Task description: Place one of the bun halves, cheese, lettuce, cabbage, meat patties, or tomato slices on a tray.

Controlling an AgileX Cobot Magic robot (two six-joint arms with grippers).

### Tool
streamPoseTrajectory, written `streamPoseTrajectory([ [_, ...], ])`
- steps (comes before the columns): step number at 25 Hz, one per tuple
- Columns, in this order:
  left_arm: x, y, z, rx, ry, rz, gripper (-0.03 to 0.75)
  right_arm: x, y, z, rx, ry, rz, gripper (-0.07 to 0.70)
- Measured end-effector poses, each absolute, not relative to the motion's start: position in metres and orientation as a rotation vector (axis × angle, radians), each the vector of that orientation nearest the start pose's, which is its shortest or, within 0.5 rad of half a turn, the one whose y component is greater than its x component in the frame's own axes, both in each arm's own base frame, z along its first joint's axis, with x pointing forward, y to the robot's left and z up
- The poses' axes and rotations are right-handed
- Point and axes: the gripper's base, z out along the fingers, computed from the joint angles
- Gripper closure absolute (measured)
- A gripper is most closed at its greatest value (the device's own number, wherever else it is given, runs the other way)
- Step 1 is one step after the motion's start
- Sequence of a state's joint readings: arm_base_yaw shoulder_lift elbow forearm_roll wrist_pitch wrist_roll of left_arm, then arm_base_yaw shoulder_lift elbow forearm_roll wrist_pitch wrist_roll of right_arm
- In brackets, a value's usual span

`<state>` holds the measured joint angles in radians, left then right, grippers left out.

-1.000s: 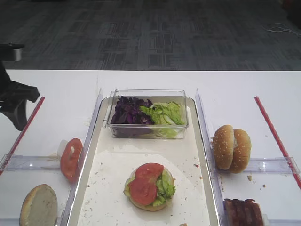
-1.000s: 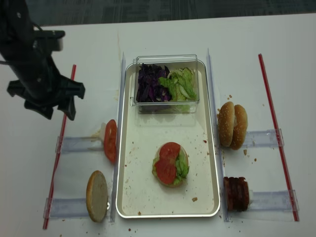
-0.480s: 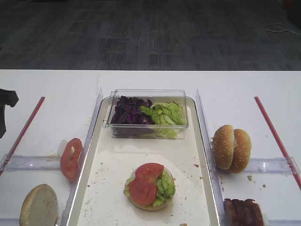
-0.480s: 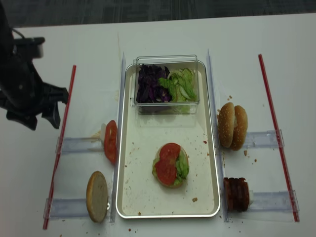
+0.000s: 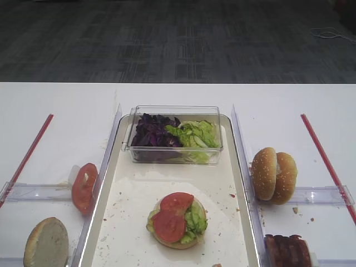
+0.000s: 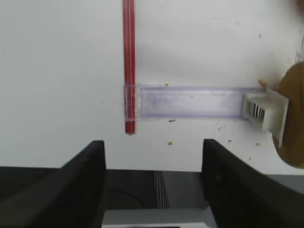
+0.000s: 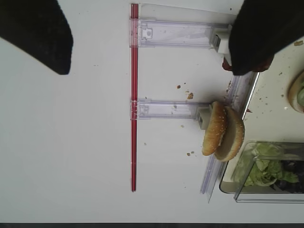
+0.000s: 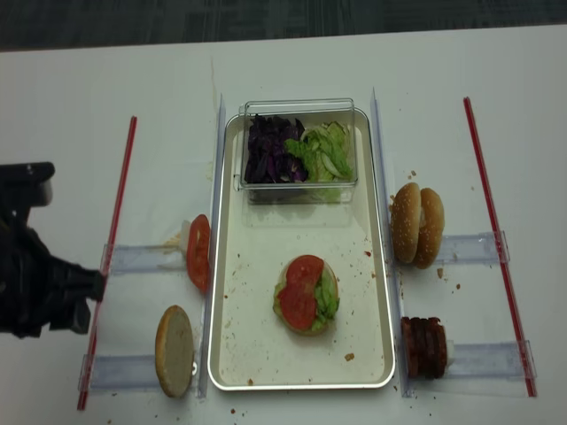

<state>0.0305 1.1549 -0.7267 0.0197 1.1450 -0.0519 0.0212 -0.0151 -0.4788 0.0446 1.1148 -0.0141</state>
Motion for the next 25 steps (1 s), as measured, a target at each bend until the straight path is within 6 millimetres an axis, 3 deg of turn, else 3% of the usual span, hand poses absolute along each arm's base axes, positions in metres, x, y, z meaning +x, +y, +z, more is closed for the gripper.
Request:
streamPoseTrajectory([
  [9,0.098,0.005,0.241,-0.115,2.927,0.024,0.277,-0.007,0.003,0.267,-0.040,2.104,0.058,-0.058],
  [15,0.063,0.005,0.260,-0.105,2.678,0.044,0.277,-0.007,0.003,0.267,-0.040,2.104,0.058,-0.058],
  [25,0.008,0.004,0.266,-0.101,2.285,0.045,0.277,-0.007,0.003,0.267,-0.042,2.104,0.057,-0.058],
])
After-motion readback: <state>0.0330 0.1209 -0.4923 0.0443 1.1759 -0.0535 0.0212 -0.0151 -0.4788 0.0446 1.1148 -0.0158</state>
